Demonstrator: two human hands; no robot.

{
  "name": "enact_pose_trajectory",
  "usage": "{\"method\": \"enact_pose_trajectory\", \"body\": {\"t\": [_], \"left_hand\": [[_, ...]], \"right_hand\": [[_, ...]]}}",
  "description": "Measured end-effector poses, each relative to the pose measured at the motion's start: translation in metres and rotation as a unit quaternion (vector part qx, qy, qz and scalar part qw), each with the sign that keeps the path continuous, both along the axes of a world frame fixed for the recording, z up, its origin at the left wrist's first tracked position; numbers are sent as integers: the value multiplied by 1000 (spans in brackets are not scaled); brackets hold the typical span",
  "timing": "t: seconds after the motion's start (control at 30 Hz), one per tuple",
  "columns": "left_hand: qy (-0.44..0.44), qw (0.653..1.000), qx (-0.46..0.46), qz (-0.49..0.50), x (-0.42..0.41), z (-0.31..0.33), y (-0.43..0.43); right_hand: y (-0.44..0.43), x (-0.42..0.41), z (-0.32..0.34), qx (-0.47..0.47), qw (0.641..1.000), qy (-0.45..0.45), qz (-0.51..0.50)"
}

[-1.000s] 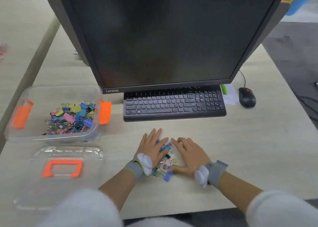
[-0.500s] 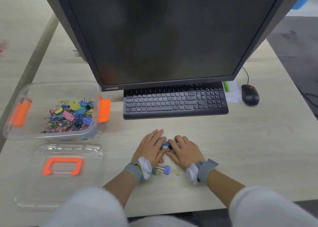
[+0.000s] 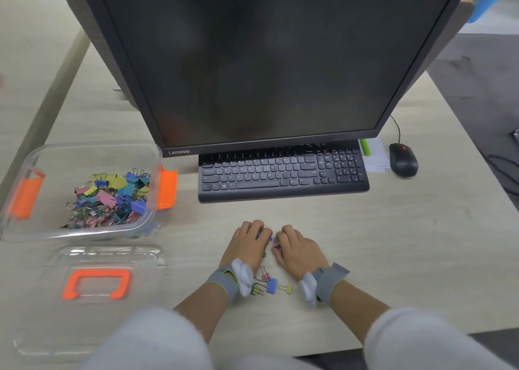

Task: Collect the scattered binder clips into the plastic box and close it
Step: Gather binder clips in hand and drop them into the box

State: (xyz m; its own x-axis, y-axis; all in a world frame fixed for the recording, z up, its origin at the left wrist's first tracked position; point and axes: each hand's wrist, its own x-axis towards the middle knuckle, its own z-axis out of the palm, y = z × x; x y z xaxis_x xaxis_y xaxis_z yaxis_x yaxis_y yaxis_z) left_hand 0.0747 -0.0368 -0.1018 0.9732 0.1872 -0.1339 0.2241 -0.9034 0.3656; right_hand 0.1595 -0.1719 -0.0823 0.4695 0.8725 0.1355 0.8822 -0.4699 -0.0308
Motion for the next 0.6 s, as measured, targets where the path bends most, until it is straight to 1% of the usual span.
{"method": "enact_pose_trajectory", "body": {"t": [0.2,0.3,0.37,0.43,0.5,0.57,0.6], "left_hand": [[48,998,32,1,13,3,1],[67,997,25,12,17,6,1],[74,997,24,17,20,9,0],[78,996,30,11,24,11,1],[83,996,28,14,28,13,2],[90,995,10,35,32,13,2],[93,994,-4,53,33,13,3]], "right_hand": [[6,-1,6,-6,999,6,-32],[10,-1,10,-7,999,8,-40],[11,-1,14,-25,999,15,-41],[14,1,18,-47,996,45,-61],[16,2,21,-77,993,50,-74],[18,4,19,-104,983,114,-98],[19,5,16,-127,971,167,-118]]}}
